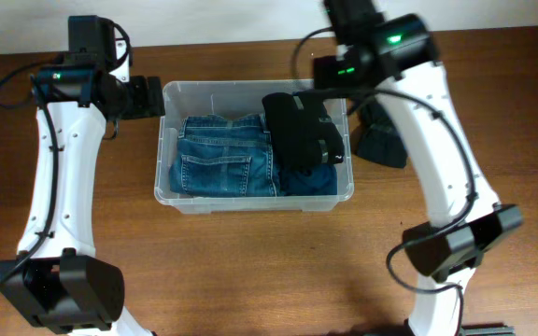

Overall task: Pack container
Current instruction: 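Carry the black garment with the right gripper into the box's right side, then grasp the black taped sock bundle with the right gripper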

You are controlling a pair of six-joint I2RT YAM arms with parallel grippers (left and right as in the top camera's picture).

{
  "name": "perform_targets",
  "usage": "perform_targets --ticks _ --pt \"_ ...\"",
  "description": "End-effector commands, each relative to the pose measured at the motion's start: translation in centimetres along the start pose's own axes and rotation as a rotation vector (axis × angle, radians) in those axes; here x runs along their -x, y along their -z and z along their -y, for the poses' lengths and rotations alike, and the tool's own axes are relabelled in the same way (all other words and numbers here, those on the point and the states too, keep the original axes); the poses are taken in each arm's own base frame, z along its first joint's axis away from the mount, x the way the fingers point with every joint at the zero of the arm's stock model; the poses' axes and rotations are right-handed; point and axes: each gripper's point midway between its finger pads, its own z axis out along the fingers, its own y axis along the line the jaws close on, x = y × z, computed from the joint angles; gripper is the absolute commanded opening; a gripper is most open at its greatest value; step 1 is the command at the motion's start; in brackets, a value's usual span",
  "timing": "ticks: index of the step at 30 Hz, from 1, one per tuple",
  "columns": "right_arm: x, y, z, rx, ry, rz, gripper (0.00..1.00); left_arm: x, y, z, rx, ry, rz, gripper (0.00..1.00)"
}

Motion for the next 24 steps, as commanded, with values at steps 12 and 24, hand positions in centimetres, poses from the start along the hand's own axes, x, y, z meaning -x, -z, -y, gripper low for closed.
perform_targets --ticks 12,24 --pt "-6.1 -13.5 8.1 0.184 -0.184 -0.342 0.87 0.1 -0.4 -1.7 0.027 0.01 -0.003 0.99" --pt "-11.5 -20.7 11.7 0.078 -0.229 -0.37 0.86 0.1 -0.4 -1.8 0.029 0.012 -0.002 0.99"
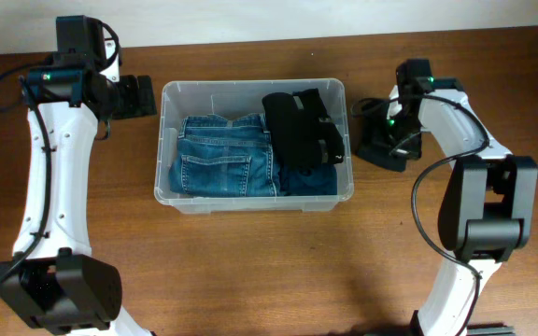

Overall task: Pack container
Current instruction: 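Grasp the black taped sock bundle with the right gripper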

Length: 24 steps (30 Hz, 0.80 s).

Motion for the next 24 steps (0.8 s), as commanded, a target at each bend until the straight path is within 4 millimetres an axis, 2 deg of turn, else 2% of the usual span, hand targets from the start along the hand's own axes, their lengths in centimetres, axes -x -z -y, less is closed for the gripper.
perform_targets --ticks 1,3,7,8,13,16,20,24 --pt "-0.2 -0.5 3.3 -0.091 -0.032 0.004 0.85 -0.1 -0.4 -0.4 0.012 -0.012 -0.007 0.99" --pt "0.2 -0.9 4.5 -0.134 -0.041 0.029 0.79 0.0 -0.4 -0.4 0.012 -0.012 -0.006 0.99" --pt "0.0 -2.1 4.7 -0.125 -0.041 0.042 0.64 0.0 -0.4 -0.4 0.012 -0.011 -0.005 0.99" --pt "-0.1 -2.4 4.7 -0.122 -0.039 0.039 0.57 0.0 -0.4 -0.4 0.012 -0.011 -0.005 0.99" --pt "-0.7 -3.0 4.5 -0.112 -0.035 0.03 0.05 0.0 -0.4 -0.4 0.012 -0.011 -0.005 0.99" --pt "-0.5 -2.5 4.1 -0.099 -0.035 0.035 0.04 0.0 -0.4 -0.4 0.012 -0.011 -0.003 0.99" --pt "1.2 1.7 3.1 -0.091 -0.028 0.074 0.04 0.2 -0.3 -1.0 0.046 -0.01 0.005 1.0" --pt "3.1 9.4 0.2 -0.038 0.054 0.164 0.04 0.5 -0.3 -1.1 0.049 -0.009 0.016 1.0"
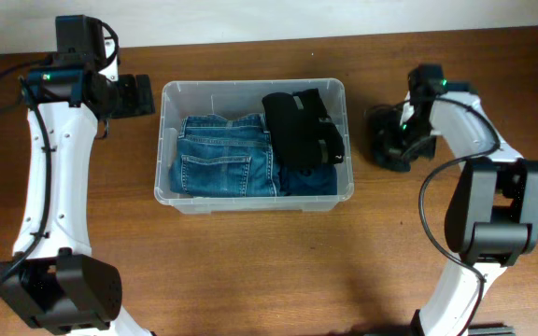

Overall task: Pack container
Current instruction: 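Grasp the black taped sock bundle with the right gripper, then place the black sock bundle with the right gripper into the box's left side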

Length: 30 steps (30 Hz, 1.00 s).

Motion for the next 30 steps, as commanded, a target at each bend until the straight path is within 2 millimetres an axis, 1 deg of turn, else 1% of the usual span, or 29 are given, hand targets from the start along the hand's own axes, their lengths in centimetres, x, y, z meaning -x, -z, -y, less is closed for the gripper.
perform_targets --ticks 1,2,4,5,6,7,9,10,12,14,16,19,20,23,24,25,26,30 --pt "3.7 10.5 -2.8 0.056 0.102 0.218 0.04 0.3 -0.4 -0.7 0.026 -0.008 0.01 0.99" --pt "3.8 12.2 -3.4 0.063 0.127 0.242 0.04 0.4 -0.4 -0.7 0.025 -0.008 0.013 0.99" --pt "3.7 16.7 -5.1 0.078 0.181 0.312 0.04 0.7 -0.4 -0.7 0.025 -0.007 0.025 0.99" --pt "3.5 18.5 -5.9 0.087 0.2 0.343 0.04 0.8 -0.4 -0.7 0.025 -0.006 0.028 1.0" --pt "3.3 19.9 -6.7 0.098 0.218 0.367 0.04 0.9 -0.4 -0.7 0.024 -0.006 0.031 1.0" --pt "2.4 22.6 -9.0 0.13 0.268 0.412 0.04 1.0 -0.3 -0.7 0.024 -0.006 0.035 0.99" --pt "1.3 24.0 -11.4 0.154 0.322 0.429 0.04 1.1 -0.3 -0.7 0.024 -0.005 0.039 1.0" --pt "0.4 24.2 -13.0 0.169 0.36 0.429 0.04 1.1 -0.4 -0.8 0.026 -0.003 0.04 0.99" --pt "-1.1 23.9 -15.7 0.194 0.398 0.412 0.04 1.1 -0.4 -1.1 0.029 0.003 0.039 0.99" --pt "-2.9 23.0 -18.7 0.217 0.434 0.378 0.04 1.1 -0.4 -1.6 0.034 0.012 0.038 0.99" --pt "-4.9 21.8 -21.9 0.231 0.455 0.348 0.04 1.0 -0.4 -2.2 0.041 0.024 0.036 0.99" --pt "-6.6 19.8 -25.3 0.214 0.43 0.334 0.04 0.9 -0.5 -2.8 0.045 0.037 0.03 0.99" --pt "-7.0 19.3 -26.0 0.207 0.421 0.334 0.04 0.8 -0.5 -3.1 0.048 0.041 0.027 0.99" --pt "-8.9 16.1 -29.1 0.201 0.41 0.306 0.04 0.7 -0.5 -3.5 0.053 0.048 0.019 0.99" --pt "-9.2 15.7 -29.5 0.203 0.41 0.301 0.04 0.6 -0.5 -3.6 0.054 0.048 0.019 0.99" --pt "-10.1 14.3 -30.7 0.209 0.409 0.287 0.04 0.7 -0.5 -3.6 0.055 0.05 0.02 0.99" --pt "-10.7 13.5 -31.5 0.215 0.419 0.284 0.04 0.7 -0.5 -3.6 0.055 0.05 0.02 0.99" --pt "-12.4 10.7 -33.6 0.213 0.433 0.293 0.04 0.7 -0.5 -3.6 0.054 0.049 0.02 0.99"
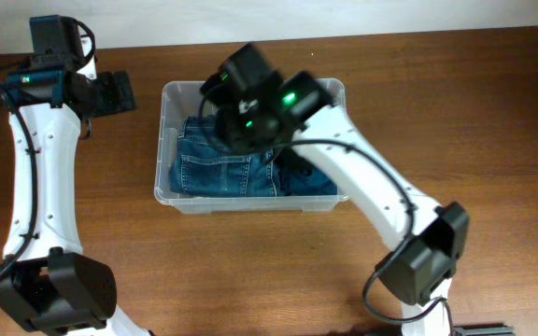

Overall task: Pack container
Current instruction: 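Place the black sock bundle with the right gripper into the box's left side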

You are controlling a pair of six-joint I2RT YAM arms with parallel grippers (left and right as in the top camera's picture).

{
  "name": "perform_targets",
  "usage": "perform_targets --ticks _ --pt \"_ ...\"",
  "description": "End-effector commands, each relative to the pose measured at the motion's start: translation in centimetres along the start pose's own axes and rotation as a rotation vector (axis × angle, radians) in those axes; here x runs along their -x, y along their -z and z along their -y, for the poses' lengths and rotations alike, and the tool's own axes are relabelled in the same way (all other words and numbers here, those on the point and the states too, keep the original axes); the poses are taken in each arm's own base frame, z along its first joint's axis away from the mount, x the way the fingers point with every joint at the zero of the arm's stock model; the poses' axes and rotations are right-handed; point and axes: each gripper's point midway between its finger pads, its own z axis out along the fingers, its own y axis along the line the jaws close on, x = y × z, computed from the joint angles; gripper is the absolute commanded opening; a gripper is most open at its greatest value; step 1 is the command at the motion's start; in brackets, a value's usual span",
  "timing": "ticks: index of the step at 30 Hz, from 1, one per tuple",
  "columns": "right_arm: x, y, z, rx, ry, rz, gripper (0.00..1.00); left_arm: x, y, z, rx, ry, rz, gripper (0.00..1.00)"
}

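A clear plastic container point(170, 191) stands at the table's middle. Folded blue jeans point(215, 170) lie in its left half. My right arm reaches across the bin. Its gripper point(233, 127) hangs over the bin's back middle, above the jeans' top edge, with its fingers hidden under the wrist. The arm covers the bin's right half, where only a dark strip point(288, 164) of something shows. My left gripper point(116, 93) hovers outside the bin's back left corner. It holds nothing that I can see, and its jaws are too small to read.
Brown wooden table point(456, 112) all around the bin. The right arm's base point(418, 266) stands at the front right, the left arm's base point(49, 294) at the front left. A white wall runs along the back edge.
My right gripper was low over the table to the right of the bin; now it is over the bin's back middle. My left gripper has moved a little left, away from the bin.
The bin held jeans on the left and a black folded garment on the right throughout. My right gripper stayed beside the bin's right wall at all three earlier moments, edging rightward. Now it is over the bin, and the arm covers the black garment.
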Motion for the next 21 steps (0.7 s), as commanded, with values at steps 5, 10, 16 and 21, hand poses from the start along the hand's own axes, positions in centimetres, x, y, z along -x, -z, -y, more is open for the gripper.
perform_targets --ticks 5,10,16,21 --pt "-2.8 -4.3 -2.4 -0.029 0.005 -0.009 0.51 -0.2 -0.4 -0.2 0.006 -0.014 -0.011 0.99" --pt "-3.7 -4.7 -2.4 -0.036 0.046 -0.027 0.9 -0.2 -0.4 -0.2 0.005 -0.014 -0.012 0.99" --pt "-0.8 -2.6 -2.8 -0.002 0.157 0.049 0.77 -0.2 -0.3 0.4 -0.029 -0.014 -0.013 1.0" --pt "1.3 -2.9 -3.2 0.022 0.214 0.122 0.13 -0.2 -0.3 0.4 -0.029 -0.014 -0.013 0.99"
